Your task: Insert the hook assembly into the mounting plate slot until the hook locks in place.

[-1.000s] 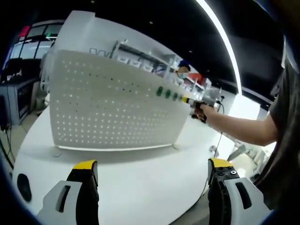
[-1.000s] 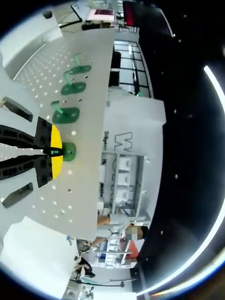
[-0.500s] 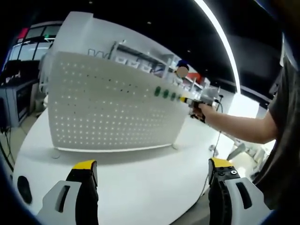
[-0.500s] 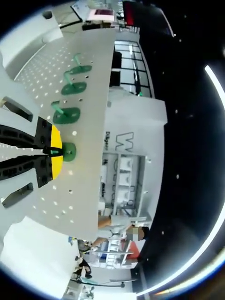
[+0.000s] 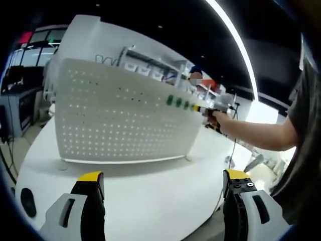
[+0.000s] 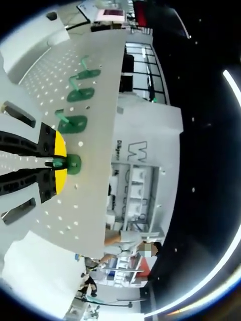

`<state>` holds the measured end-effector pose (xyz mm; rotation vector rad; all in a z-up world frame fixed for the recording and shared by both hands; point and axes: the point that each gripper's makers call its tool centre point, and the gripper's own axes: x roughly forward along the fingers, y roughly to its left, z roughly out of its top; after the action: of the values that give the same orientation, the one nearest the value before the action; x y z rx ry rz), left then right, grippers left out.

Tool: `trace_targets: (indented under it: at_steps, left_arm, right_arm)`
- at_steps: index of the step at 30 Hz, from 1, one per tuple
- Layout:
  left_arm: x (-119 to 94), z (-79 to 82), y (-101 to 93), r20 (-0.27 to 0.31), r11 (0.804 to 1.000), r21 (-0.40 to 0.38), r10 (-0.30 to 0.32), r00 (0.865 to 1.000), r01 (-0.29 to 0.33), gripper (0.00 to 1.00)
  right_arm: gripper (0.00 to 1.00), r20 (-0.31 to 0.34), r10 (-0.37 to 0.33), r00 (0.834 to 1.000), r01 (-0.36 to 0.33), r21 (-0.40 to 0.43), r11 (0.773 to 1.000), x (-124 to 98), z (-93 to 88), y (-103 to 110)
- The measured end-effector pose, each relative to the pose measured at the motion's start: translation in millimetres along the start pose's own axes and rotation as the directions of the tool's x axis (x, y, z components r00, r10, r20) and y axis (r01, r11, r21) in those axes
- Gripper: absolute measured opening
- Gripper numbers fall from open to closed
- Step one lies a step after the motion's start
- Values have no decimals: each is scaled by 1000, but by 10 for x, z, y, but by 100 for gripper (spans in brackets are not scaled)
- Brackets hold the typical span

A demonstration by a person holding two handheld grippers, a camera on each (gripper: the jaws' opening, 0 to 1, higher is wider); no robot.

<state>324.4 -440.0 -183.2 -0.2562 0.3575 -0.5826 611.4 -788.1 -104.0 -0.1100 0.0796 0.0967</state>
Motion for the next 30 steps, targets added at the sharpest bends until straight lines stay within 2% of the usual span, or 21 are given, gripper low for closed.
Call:
trace_targets:
  at_steps: [4, 8, 16, 18, 21, 22, 26, 30]
  left_arm:
    - [-25, 16, 9, 7, 1000, -3, 2, 1000, -2, 100]
    - [-48, 40, 21, 12, 1000, 4, 4, 1000, -4, 100]
    - [-85, 56, 29, 24, 1000, 6, 10, 1000, -10, 100]
    - [-92, 56, 18, 26, 1000, 5, 10, 1000, -10, 100]
    - [-93, 59, -6, 29, 1000, 7, 5, 1000, -5, 100]
    - [-92, 56, -19, 26, 1000, 11, 1, 1000, -2, 100]
    - [-89, 55, -54, 24, 1000, 19, -5, 1000, 4, 100]
    - [-98, 58, -88, 21, 999, 31, -10, 1000, 9, 100]
  right_arm:
    - [10, -1, 1, 1000, -1, 2, 1000, -17, 20, 22]
    - [19, 24, -16, 1000, 15, 30, 999, -48, 97, -10]
    - [20, 13, 8, 1000, -9, 26, 1000, -232, 102, 25]
    - [25, 0, 4, 1000, -4, 15, 1000, -296, 60, -2]
    - [38, -23, 11, 1000, -10, 30, 999, -364, -19, -30]
    - [39, -32, 23, 999, -22, 52, 998, -417, -59, -24]
    - [39, -52, 34, 998, -32, 22, 999, -635, -168, -14]
    - [47, -67, 42, 997, -41, 19, 999, -827, -313, 29]
